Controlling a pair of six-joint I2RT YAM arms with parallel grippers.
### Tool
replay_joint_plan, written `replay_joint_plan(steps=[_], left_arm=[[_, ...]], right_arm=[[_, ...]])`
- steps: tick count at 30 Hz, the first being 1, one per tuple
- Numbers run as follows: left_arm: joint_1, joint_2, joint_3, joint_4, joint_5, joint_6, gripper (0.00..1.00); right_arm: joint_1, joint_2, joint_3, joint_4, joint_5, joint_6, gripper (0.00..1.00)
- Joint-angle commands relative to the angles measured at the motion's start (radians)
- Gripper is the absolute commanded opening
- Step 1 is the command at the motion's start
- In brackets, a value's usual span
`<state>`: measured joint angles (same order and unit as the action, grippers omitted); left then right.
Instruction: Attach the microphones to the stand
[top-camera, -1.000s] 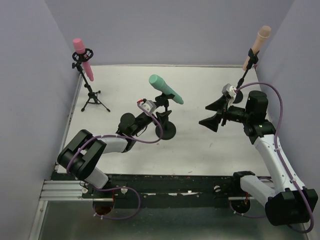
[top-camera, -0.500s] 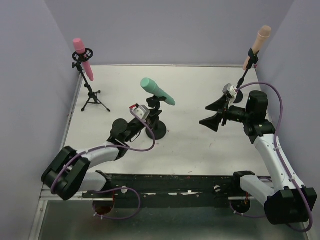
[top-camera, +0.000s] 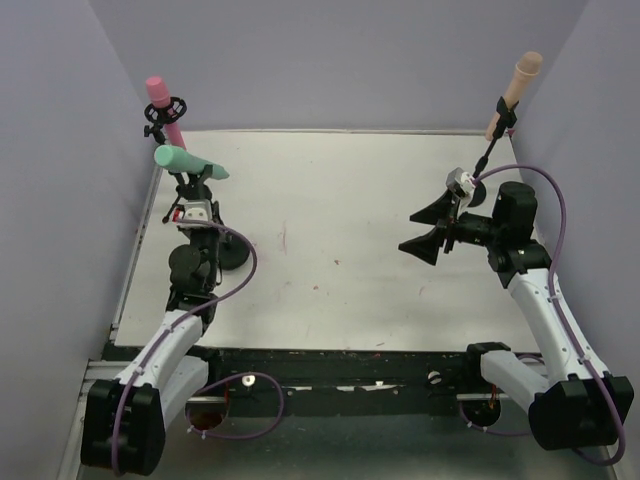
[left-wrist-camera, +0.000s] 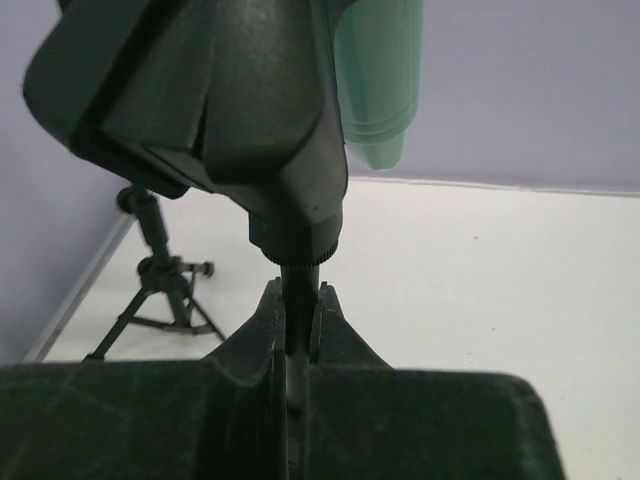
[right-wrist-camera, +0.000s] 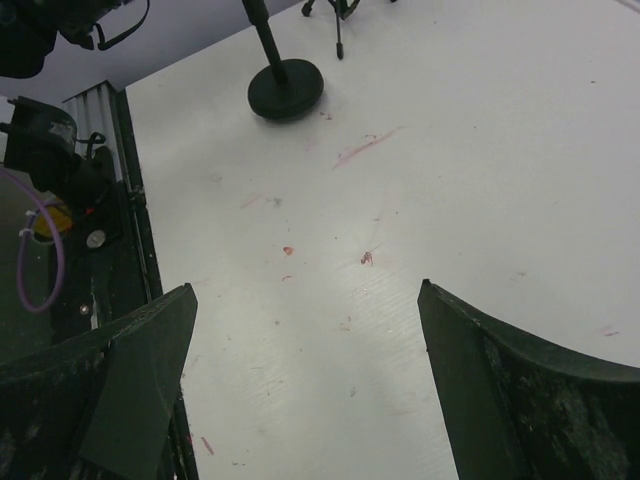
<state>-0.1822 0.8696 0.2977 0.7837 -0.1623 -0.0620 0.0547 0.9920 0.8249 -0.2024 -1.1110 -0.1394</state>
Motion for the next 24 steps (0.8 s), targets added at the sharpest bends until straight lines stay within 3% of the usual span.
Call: replay_joint_plan(steps=[1,9,18,19,24], left_arm=[[0.111,-0.006,0.008,0.037,-0.071,-0.048,0.0],[0.303,0.117,0.041,0.092,0.013,-0.061,0.0],[0.369,0.195,0.063,0.1,0.037,-0.056,0.04],[0.371,0.193,0.064,0.092,0.037,-0.061,0.07],[0.369,0.155,0.075,0.034,0.032,-0.108,0.45]], right_arm=[[-0.004,-0.018,-0.006,0.017,-0.035,0.008,1.0],[-0.007,-0.016,-0.007,0.017,-0.03,0.004,1.0],[-0.007,-0.004,-0.01,0.017,-0.026,0.001,1.0],[-0.007,-0.003,-0.009,0.017,-0.026,0.0,1.0],[-0.007,0.0,-0.007,0.011,-0.023,-0.005,1.0]])
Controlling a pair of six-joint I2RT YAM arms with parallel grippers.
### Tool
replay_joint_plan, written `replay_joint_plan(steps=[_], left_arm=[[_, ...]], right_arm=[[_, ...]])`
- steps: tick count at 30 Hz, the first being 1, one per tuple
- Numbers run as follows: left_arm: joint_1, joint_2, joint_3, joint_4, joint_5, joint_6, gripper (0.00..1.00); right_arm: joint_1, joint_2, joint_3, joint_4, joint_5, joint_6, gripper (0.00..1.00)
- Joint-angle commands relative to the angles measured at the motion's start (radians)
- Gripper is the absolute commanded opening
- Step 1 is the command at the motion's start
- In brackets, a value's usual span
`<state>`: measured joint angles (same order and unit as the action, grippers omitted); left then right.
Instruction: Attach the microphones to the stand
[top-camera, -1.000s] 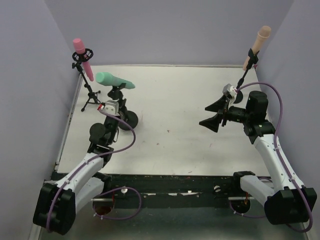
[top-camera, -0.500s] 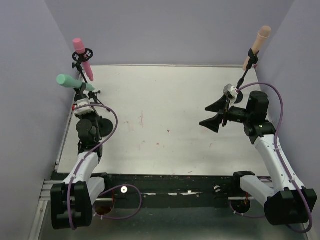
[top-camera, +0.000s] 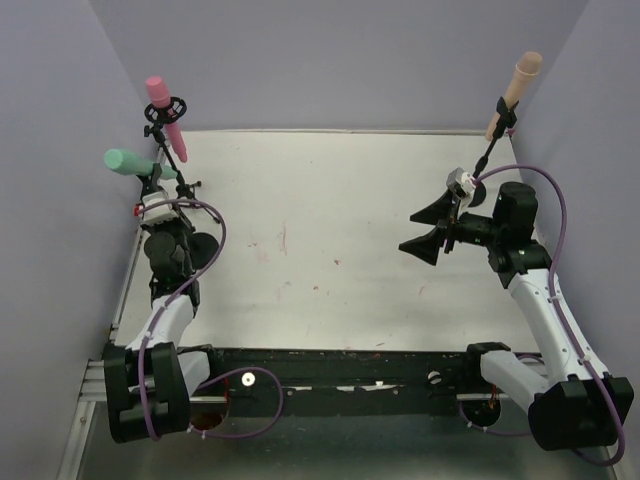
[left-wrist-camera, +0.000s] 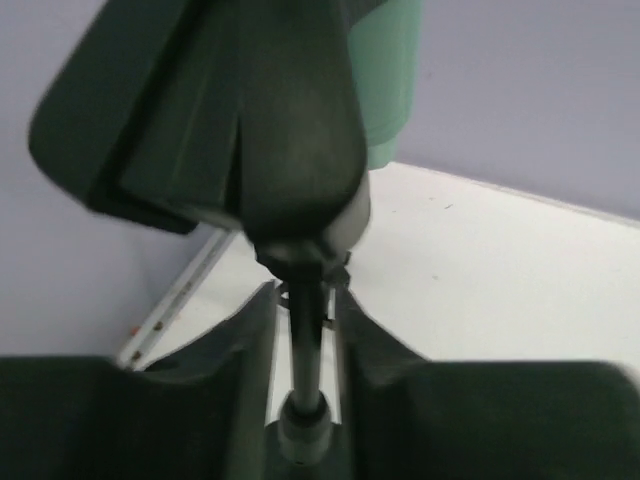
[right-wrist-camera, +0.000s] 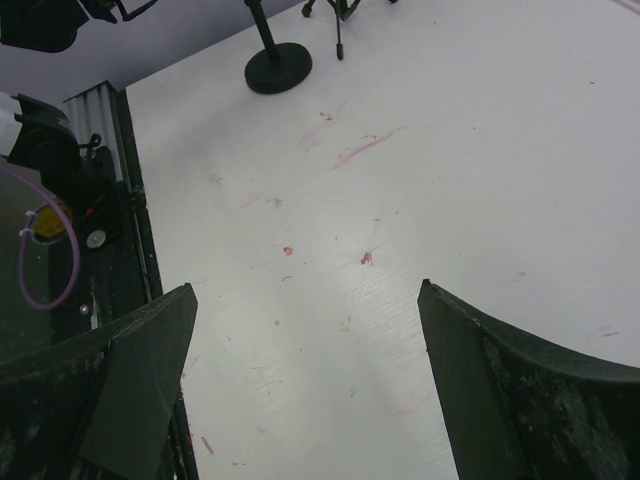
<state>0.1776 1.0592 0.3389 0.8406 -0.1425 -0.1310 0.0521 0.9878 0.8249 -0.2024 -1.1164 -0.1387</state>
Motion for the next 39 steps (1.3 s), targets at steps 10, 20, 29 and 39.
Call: replay_joint_plan(steps=[10,20,29,39], left_arm=[[0.01,-0.238,0.058,-0.316,-0.005,-0.18,0.88],[0.011,-0.565,0.095,-0.823,0.104,-0.456,0.98],[-0.042,-0.541,0.291,-1.092,0.714,-0.487,0.98],[-0.699,-0.428,0.503,-1.224,0.408,-0.216,0.98]], right_arm=[[-0.006,0.011,-0.007,0.003,-0.019,-0.013,1.0],[-0.021,0.015,-0.001,-0.025,0.023,-0.051,1.0],[-0.044,-0.04,0.052,-0.141,0.21,-0.081,1.0],[-0.044,0.02,0.311,-0.327,0.501,0.083,1.0]])
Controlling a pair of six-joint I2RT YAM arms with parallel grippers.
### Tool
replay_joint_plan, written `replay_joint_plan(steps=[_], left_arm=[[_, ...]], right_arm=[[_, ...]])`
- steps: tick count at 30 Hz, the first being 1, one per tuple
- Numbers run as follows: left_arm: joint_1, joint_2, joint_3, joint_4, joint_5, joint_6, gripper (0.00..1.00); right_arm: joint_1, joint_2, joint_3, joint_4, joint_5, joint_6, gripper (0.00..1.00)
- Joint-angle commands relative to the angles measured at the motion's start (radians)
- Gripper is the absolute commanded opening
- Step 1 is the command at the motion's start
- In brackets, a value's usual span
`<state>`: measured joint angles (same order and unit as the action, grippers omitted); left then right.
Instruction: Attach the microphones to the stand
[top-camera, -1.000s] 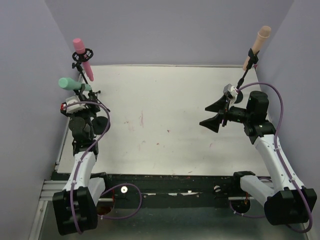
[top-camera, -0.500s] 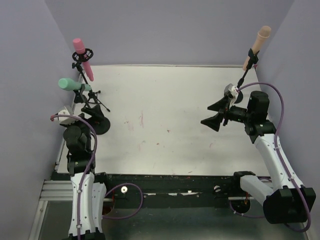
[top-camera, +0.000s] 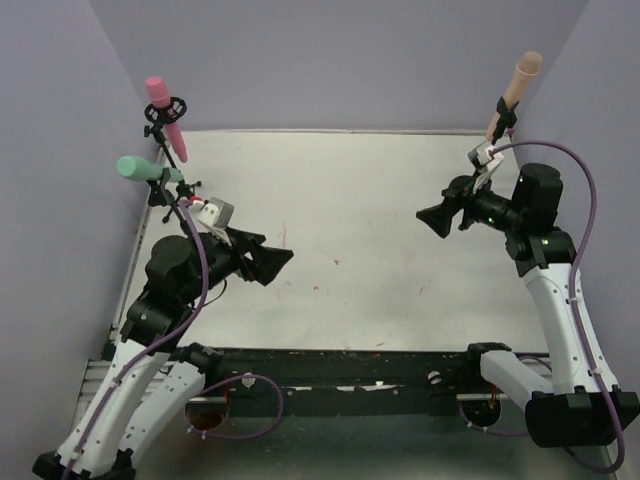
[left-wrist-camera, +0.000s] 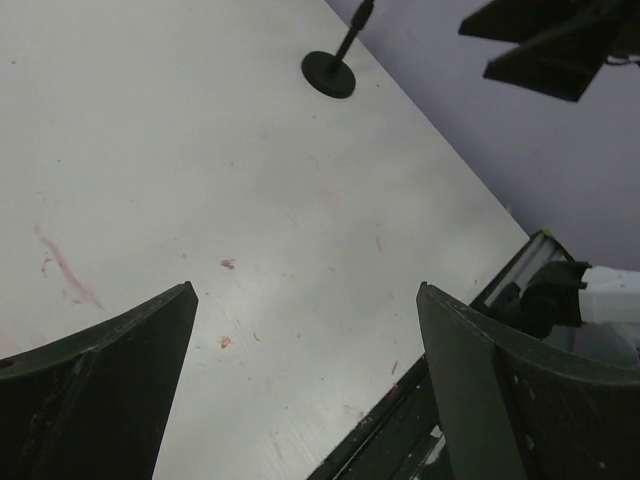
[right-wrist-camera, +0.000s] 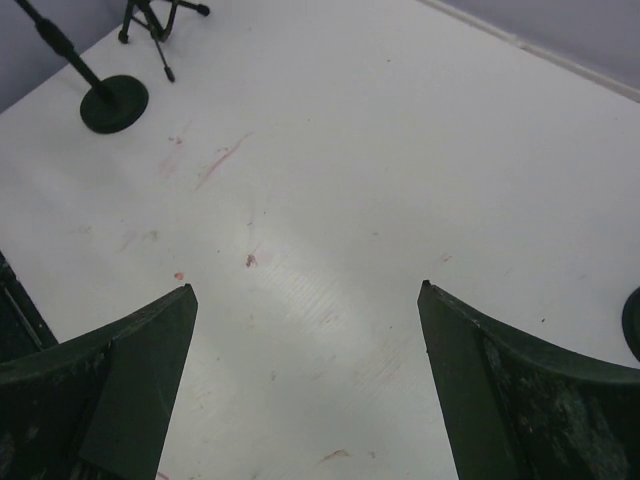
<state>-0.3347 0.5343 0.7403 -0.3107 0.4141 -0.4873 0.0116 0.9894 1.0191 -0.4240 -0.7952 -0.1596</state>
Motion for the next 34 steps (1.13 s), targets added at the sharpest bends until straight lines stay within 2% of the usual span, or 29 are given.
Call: replay_joint_plan(steps=[1,2,5,9,11,17,25,34], left_arm=[[-0.234,0.128,0.126,-0.083,-0.194,0.174,0.98],[-0.265,0.16,0.154,-0.091,-0.218,0.197,0.98],[-0.277,0.204,0.208,-0.076,-0.157,0.214,0.98],[-0.277,0.149,0.222,-0.035,-0.158,0.205,0.99],[-0.277,0.115,0.214,-0.019,-0.161,0.199,0.98],[-0.276,0.056,0.212,-0.028,-0.164,0.196,0.98],[-0.277,0.027,0.186,-0.028,-0.156,0.176,0.98],[-0.277,0.009,0.189,-0.04,-0.156,0.193,0.98]], right_arm=[[-0.004,0.018,0.137,-0.105,0.227,0.142,1.0],[-0.004,0.014,0.153,-0.107,0.261,0.156,1.0],[-0.004,-0.018,0.162,-0.095,0.381,0.242,1.0],[-0.004,-0.054,0.16,-0.084,0.543,0.29,1.0],[-0.004,-0.069,0.165,-0.088,0.57,0.296,1.0],[-0.05,-0.08,0.185,-0.101,0.505,0.31,1.0],[-0.105,-0.121,0.125,-0.07,0.341,0.304,1.0],[-0.121,-0.135,0.108,-0.059,0.333,0.312,1.0]])
